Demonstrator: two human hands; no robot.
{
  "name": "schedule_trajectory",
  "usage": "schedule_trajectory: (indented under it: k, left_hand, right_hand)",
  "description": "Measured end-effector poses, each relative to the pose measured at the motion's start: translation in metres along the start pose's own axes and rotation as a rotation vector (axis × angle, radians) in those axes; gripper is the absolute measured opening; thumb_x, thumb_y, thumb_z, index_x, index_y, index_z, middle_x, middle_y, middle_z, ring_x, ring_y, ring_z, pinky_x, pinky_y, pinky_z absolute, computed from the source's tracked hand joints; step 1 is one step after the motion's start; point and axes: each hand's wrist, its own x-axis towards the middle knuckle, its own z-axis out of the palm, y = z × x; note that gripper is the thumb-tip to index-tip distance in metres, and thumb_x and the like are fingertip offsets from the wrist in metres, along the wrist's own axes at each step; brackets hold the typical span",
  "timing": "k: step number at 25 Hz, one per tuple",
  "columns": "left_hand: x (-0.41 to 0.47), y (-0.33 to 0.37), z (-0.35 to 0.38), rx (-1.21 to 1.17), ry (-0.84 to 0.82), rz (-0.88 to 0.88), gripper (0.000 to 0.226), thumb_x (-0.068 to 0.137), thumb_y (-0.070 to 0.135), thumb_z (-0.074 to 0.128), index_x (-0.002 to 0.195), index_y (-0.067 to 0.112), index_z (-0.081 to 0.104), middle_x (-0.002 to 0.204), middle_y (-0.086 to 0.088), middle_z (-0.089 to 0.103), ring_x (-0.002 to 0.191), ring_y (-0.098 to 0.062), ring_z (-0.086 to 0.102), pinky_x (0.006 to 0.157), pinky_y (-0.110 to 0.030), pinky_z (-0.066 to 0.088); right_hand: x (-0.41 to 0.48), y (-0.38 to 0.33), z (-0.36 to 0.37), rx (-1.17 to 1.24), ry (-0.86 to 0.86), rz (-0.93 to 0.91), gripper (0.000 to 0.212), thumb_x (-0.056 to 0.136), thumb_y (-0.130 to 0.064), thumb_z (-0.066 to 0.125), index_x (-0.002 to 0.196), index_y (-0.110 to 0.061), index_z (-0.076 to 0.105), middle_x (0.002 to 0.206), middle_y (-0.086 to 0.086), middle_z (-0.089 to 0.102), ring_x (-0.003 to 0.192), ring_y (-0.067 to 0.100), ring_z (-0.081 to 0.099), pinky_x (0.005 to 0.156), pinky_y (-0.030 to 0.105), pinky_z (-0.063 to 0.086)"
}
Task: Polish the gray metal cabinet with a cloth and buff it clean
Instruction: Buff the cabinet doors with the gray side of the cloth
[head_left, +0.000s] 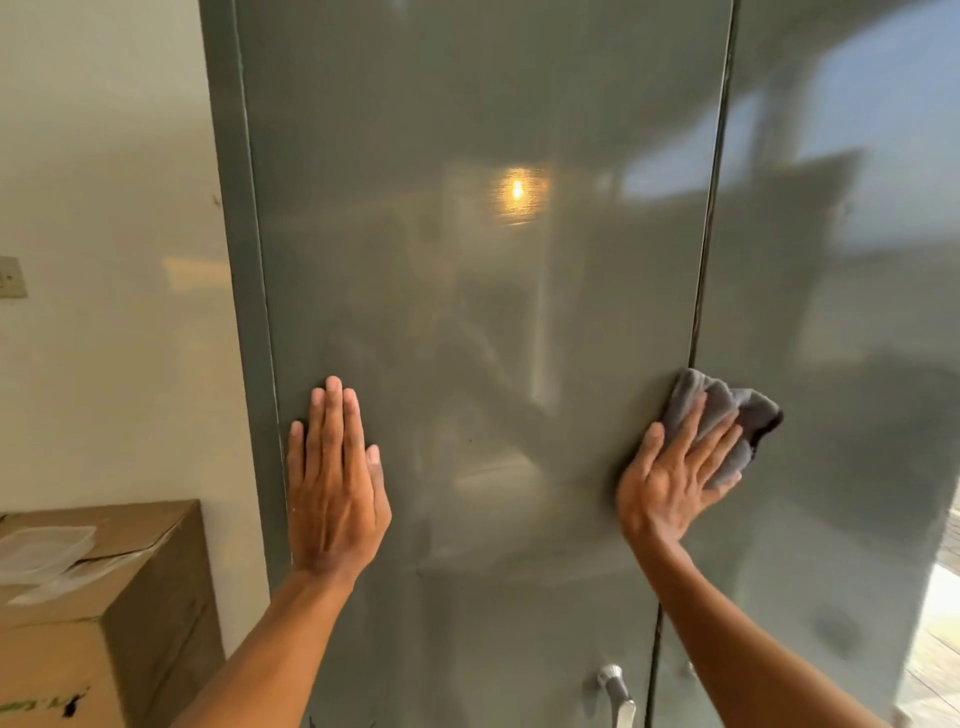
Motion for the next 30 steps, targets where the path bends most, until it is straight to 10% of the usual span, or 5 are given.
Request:
schedule_trajectory:
  k: [3,9,20,26,30]
  left_hand:
    - [-0.013,-0.010,-0.002,0.019,-0.024,0.059,0.059,0.106,0.018,0.034,0.160,-0.003,0.020,0.168,-0.018,0.019,0.157,-0.033,0.018,0.127,-0.049,0.015]
    - [-0.037,-0.030,-0.013,0.061,-0.060,0.084,0.062,0.097,0.007,0.029,0.157,-0.006,0.024,0.167,-0.022,0.022,0.155,-0.036,0.020,0.123,-0.056,0.024]
    - [-0.056,0.005,0.010,0.002,-0.104,0.093,0.064,0.104,0.021,0.034,0.161,-0.001,0.014,0.169,-0.017,0.016,0.157,-0.030,0.016,0.127,-0.050,0.010]
    - [-0.078,-0.021,-0.001,0.105,-0.101,0.077,0.063,0.106,0.022,0.034,0.161,-0.002,0.014,0.169,-0.019,0.014,0.158,-0.028,0.010,0.127,-0.054,0.007]
    - [-0.086,-0.033,-0.010,0.153,-0.117,0.076,0.065,0.106,0.025,0.034,0.161,-0.002,0.013,0.170,-0.018,0.012,0.158,-0.029,0.010,0.126,-0.056,0.007]
  right_hand:
    - [-0.058,-0.035,0.022,-0.016,0.005,-0.175,0.065,0.103,-0.049,0.029,0.159,-0.041,-0.002,0.170,0.014,0.000,0.157,0.033,-0.002,0.118,0.071,0.004]
    - [-0.207,-0.080,0.062,-0.212,-0.192,-1.109,0.062,0.097,-0.047,0.056,0.155,-0.041,0.035,0.165,0.001,0.024,0.155,0.026,0.012,0.120,0.065,0.007]
    - [-0.098,0.049,0.021,-0.067,-0.109,-0.060,0.071,0.102,-0.053,0.022,0.156,-0.041,-0.022,0.167,0.009,-0.019,0.156,0.026,-0.014,0.119,0.067,0.004]
    - [-0.271,-0.010,0.061,-0.237,-0.339,-0.816,0.071,0.101,-0.055,0.036,0.162,-0.033,0.007,0.169,0.015,-0.007,0.155,0.037,0.001,0.115,0.067,0.006]
    - [-0.254,0.008,0.059,-0.243,-0.282,-0.931,0.065,0.101,-0.050,0.044,0.160,-0.042,0.018,0.171,0.000,-0.005,0.152,0.027,0.021,0.118,0.064,0.011]
